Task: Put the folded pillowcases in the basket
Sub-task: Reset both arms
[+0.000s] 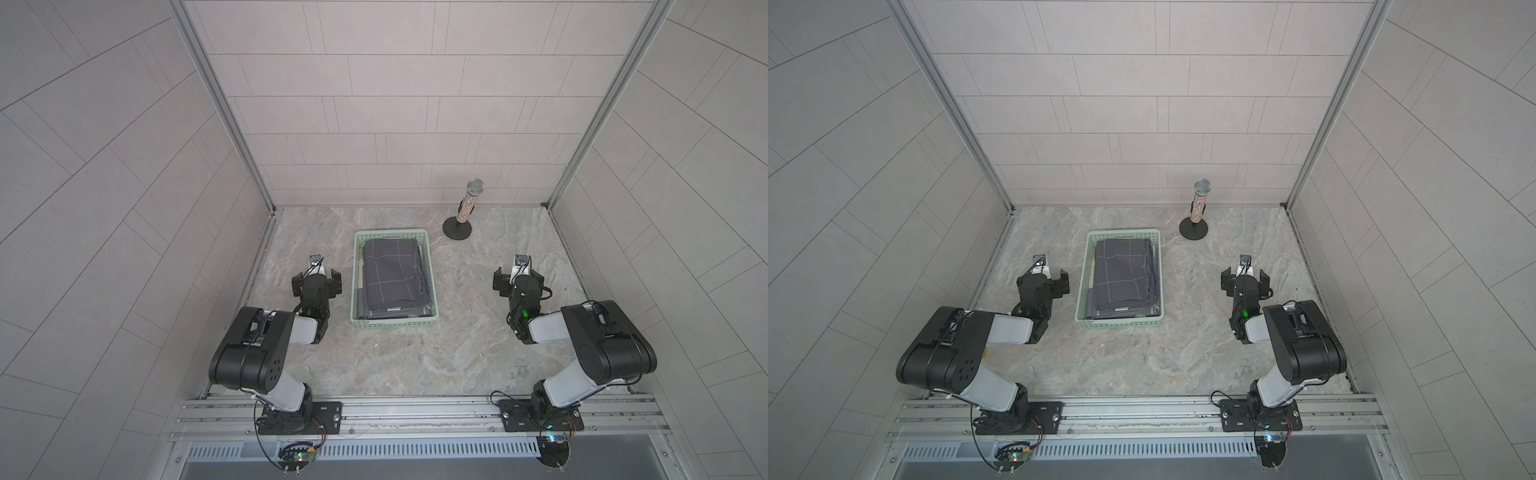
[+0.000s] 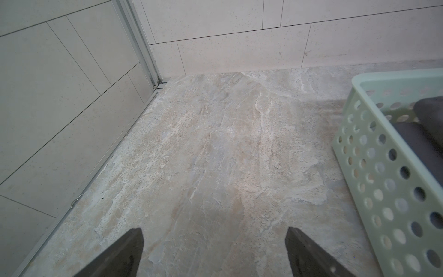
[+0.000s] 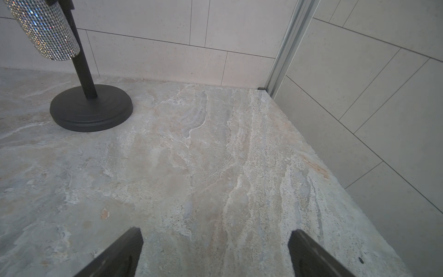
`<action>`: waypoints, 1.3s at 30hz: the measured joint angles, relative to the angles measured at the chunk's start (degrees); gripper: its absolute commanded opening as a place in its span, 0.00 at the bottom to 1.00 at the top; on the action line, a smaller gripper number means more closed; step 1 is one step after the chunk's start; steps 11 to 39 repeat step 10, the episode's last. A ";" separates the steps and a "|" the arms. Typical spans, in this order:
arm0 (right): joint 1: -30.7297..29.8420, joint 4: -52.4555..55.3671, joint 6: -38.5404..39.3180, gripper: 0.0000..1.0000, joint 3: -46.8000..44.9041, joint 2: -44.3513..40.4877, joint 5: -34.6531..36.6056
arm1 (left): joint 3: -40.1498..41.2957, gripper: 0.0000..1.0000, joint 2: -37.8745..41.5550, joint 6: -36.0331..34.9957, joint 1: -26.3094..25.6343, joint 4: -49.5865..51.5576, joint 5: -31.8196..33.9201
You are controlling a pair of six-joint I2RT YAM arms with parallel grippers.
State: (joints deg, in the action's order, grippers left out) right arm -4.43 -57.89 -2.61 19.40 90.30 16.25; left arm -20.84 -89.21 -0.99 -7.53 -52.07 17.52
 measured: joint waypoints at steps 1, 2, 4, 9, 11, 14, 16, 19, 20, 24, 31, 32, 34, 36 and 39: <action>0.00 0.11 0.00 1.00 0.00 0.00 -0.07 | 0.00 1.00 0.00 0.02 0.00 0.00 0.20; 0.00 0.24 0.00 1.00 0.00 0.00 -0.15 | 0.00 1.00 0.00 0.02 0.00 0.00 0.33; 0.00 0.42 0.00 1.00 0.00 0.00 -0.20 | 0.00 1.00 0.00 0.04 0.11 0.00 0.33; 0.00 0.55 -0.02 1.00 0.00 0.00 -0.22 | -0.52 1.00 -0.48 0.35 1.68 0.13 -0.50; 0.00 0.59 -0.02 1.00 0.00 0.00 -0.22 | -0.59 1.00 -0.46 0.52 1.88 0.22 -0.59; 0.00 0.59 -0.02 1.00 0.00 0.00 -0.22 | -0.59 1.00 -0.46 0.52 1.88 0.22 -0.59; 0.00 0.59 -0.02 1.00 0.00 0.00 -0.22 | -0.59 1.00 -0.46 0.52 1.88 0.22 -0.59; 0.00 0.59 -0.02 1.00 0.00 0.00 -0.22 | -0.59 1.00 -0.46 0.52 1.88 0.22 -0.59; 0.00 0.59 -0.02 1.00 0.00 0.00 -0.22 | -0.59 1.00 -0.46 0.52 1.88 0.22 -0.59; 0.00 0.59 -0.02 1.00 0.00 0.00 -0.22 | -0.59 1.00 -0.46 0.52 1.88 0.22 -0.59; 0.00 0.59 -0.02 1.00 0.00 0.00 -0.22 | -0.59 1.00 -0.46 0.52 1.88 0.22 -0.59; 0.00 0.59 -0.02 1.00 0.00 0.00 -0.22 | -0.59 1.00 -0.46 0.52 1.88 0.22 -0.59; 0.00 0.59 -0.02 1.00 0.00 0.00 -0.22 | -0.59 1.00 -0.46 0.52 1.88 0.22 -0.59; 0.00 0.59 -0.02 1.00 0.00 0.00 -0.22 | -0.59 1.00 -0.46 0.52 1.88 0.22 -0.59; 0.00 0.59 -0.02 1.00 0.00 0.00 -0.22 | -0.59 1.00 -0.46 0.52 1.88 0.22 -0.59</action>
